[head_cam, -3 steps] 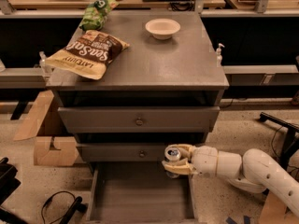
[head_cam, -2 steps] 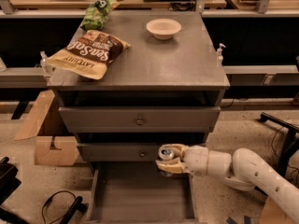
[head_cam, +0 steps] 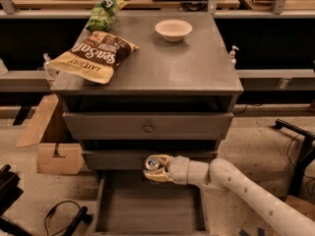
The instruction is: Place redbull can into bottom drawer
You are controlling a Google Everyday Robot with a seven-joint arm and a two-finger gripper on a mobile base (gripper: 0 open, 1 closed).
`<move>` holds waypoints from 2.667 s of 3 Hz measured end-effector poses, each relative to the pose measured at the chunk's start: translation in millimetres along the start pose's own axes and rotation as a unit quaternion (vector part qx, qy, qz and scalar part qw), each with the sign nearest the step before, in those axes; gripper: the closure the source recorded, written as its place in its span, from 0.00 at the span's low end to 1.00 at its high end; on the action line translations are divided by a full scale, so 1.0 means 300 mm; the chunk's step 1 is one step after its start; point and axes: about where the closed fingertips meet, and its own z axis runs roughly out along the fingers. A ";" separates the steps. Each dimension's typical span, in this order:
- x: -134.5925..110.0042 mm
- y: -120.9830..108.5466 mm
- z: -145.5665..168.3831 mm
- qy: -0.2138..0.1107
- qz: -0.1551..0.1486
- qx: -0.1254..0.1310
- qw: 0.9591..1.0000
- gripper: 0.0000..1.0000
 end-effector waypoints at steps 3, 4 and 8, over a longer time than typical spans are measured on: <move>0.440 0.134 0.400 -0.059 0.024 -0.079 0.995 1.00; 0.440 0.134 0.401 -0.059 0.024 -0.079 0.995 1.00; 0.903 0.264 0.684 -0.018 0.010 -0.149 0.989 1.00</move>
Offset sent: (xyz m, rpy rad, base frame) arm 0.0229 0.1150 -0.1673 0.1179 -0.0003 0.2057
